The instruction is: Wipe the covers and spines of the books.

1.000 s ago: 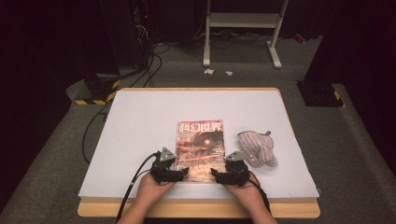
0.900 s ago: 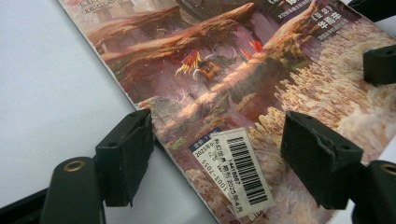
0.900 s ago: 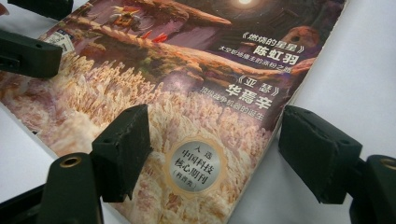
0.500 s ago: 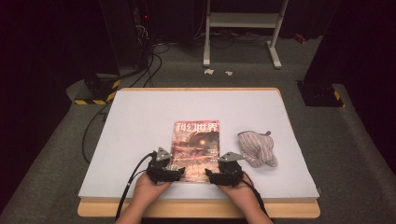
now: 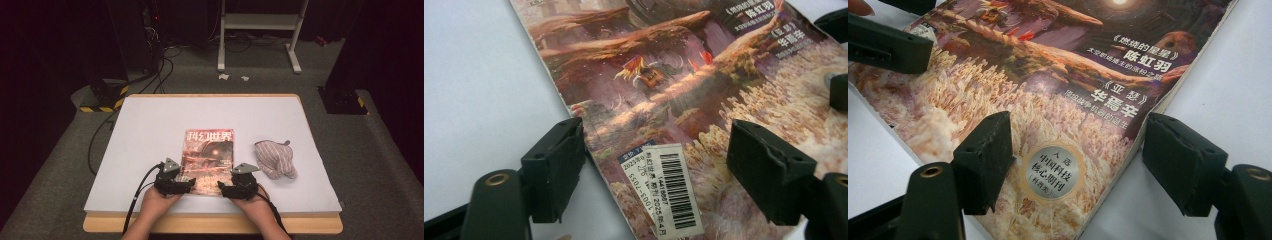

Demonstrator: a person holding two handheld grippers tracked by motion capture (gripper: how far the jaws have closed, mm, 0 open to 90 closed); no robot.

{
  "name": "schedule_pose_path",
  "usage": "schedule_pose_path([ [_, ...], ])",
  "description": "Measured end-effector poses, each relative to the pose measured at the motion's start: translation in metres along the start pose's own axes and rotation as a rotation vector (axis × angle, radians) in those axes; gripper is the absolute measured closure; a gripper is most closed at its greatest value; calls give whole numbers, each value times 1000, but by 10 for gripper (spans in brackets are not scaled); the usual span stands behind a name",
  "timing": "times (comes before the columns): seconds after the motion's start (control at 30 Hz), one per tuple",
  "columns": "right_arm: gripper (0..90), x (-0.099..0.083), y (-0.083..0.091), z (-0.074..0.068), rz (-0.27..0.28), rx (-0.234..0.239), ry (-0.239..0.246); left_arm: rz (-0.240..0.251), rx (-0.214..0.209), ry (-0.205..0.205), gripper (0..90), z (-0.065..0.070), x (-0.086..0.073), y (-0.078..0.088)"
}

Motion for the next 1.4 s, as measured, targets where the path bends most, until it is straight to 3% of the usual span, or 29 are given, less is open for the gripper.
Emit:
schedule_pose_path([
  [0.1,285,0,0,0,1,0,2,16,5,32,276,-2,1,2],
  [0.33,287,0,0,0,6,0,2,82,2,54,312,0,9,9],
  [0.53,290,-1,1,1,6,-5,-5,216,-35,47,357,12,28,23],
  [0.63,291,-1,2,1,8,-7,-7,260,-106,65,375,23,34,28],
  [0.67,291,-1,2,1,10,-9,-7,264,-120,68,387,27,34,28],
  [0.73,291,-2,2,2,11,-8,-12,268,-102,46,385,32,34,28],
  [0.93,292,-2,3,2,14,-7,-13,262,-101,47,374,33,35,28],
  [1.0,293,-2,3,2,14,-7,-14,254,-113,48,373,35,33,27],
  [1.07,293,-2,3,3,16,-8,-12,220,-153,47,374,42,29,23],
  [1.13,293,-2,3,3,16,-8,-12,217,-114,4,367,45,26,20],
  [1.27,293,-2,3,2,16,-9,-13,228,-121,13,358,45,28,23],
  [1.4,293,-2,3,2,18,-9,-13,216,-110,-4,343,46,26,21],
])
Point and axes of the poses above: each handheld gripper's, and its own axes: y roughly backward along the jaws, x roughly out of its top, z roughly to its right, the point moved 9 cm from there along -y, roughly forward along the jaws, and after that the axes turned 6 degrees about z, right-handed, at the moved point
